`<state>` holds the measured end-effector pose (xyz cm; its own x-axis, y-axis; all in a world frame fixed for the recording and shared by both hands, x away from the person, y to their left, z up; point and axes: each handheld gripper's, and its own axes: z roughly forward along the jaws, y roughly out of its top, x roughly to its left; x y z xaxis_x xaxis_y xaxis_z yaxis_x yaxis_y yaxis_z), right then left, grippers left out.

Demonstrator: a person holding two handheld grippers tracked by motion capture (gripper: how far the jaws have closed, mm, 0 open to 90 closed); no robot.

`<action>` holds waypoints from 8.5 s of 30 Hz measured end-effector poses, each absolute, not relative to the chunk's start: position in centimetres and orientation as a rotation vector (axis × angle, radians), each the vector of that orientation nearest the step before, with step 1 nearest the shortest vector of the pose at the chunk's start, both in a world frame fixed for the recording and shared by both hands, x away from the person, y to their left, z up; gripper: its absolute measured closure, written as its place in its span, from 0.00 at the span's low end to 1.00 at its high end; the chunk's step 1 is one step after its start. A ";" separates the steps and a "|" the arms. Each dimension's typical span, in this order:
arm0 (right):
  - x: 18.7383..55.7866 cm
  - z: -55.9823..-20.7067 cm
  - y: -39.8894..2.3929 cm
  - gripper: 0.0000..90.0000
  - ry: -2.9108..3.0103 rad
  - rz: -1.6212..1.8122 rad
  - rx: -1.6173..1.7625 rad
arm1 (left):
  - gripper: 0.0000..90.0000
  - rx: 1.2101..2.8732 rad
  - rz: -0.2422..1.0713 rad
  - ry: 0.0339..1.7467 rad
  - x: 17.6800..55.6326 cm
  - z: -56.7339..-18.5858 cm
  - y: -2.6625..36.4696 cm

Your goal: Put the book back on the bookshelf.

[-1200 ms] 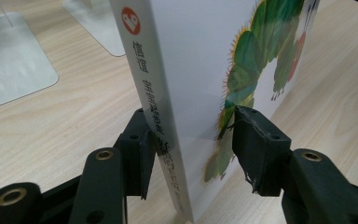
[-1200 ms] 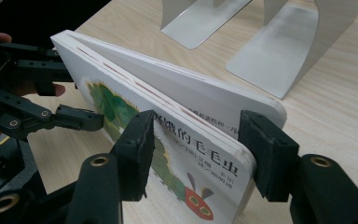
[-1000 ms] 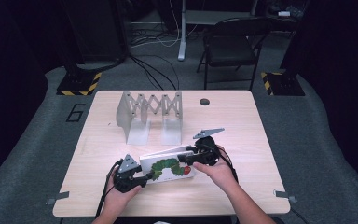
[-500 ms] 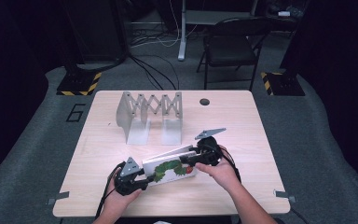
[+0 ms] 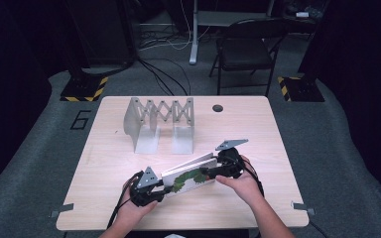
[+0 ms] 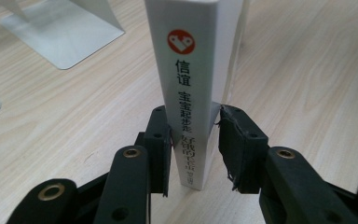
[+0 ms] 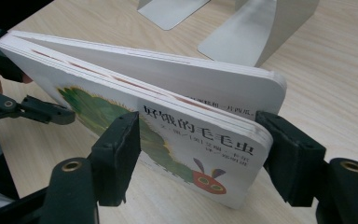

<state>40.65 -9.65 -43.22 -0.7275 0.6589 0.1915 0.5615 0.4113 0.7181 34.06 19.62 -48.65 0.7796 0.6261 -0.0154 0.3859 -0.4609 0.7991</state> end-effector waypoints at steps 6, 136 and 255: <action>40.7 -43.5 -10.2 0.34 2.527 1.213 1.107 | 0.74 2.116 0.342 0.720 34.0 -48.6 19.1; 42.2 -45.6 -11.5 0.37 2.523 1.140 1.247 | 0.84 2.100 0.387 0.720 35.2 -46.3 16.4; 42.3 -45.6 -11.8 0.37 2.510 1.153 1.268 | 0.84 1.740 0.709 1.200 38.7 -42.9 29.2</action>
